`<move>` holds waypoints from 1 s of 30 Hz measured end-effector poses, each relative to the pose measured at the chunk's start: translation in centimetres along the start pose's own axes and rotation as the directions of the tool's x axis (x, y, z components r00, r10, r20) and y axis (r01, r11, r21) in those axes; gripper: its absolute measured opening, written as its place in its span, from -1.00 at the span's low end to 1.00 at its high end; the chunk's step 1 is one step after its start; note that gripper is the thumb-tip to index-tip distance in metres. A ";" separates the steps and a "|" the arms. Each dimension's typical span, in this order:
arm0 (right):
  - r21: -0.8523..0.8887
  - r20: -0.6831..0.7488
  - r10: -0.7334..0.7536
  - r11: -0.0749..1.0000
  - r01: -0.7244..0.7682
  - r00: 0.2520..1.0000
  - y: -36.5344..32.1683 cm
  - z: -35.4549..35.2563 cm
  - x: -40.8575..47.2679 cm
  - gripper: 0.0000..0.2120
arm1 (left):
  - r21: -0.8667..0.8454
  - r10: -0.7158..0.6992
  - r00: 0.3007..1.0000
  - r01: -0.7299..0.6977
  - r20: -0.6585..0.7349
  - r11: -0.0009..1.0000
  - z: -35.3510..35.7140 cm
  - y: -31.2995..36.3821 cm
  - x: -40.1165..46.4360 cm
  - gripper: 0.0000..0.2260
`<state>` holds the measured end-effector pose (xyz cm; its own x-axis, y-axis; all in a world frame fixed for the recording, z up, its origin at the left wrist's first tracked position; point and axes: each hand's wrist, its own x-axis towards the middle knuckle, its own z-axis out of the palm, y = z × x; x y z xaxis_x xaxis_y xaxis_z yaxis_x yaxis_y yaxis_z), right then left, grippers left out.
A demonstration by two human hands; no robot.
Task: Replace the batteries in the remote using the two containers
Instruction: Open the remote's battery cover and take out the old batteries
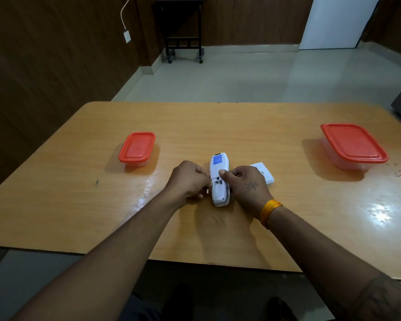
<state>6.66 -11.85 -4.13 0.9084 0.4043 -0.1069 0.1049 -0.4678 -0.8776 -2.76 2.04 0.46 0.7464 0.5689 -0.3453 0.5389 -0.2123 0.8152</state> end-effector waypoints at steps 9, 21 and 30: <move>-0.186 -0.128 -0.084 0.981 0.060 0.988 0.0 -0.1 -0.9 -0.70 | -0.080 -0.040 0.999 0.039 -0.008 0.996 0.4 0.0 0.1 -0.92; 0.475 0.405 0.385 0.686 -0.551 0.829 -4.6 -5.6 -1.0 -0.73 | -0.162 0.077 0.992 -0.093 -0.101 0.982 1.4 2.1 -0.7 -0.88; 0.487 0.391 0.365 0.697 -0.526 0.845 -2.9 -9.6 -2.2 -0.72 | -0.185 0.108 0.994 -0.105 0.005 0.977 5.8 4.0 -2.1 -0.89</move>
<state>8.23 -18.90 3.16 0.6477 0.4784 -0.5930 -0.6018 -0.1561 -0.7832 0.13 -4.66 1.77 0.8023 0.5383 -0.2579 0.3758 -0.1197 0.9190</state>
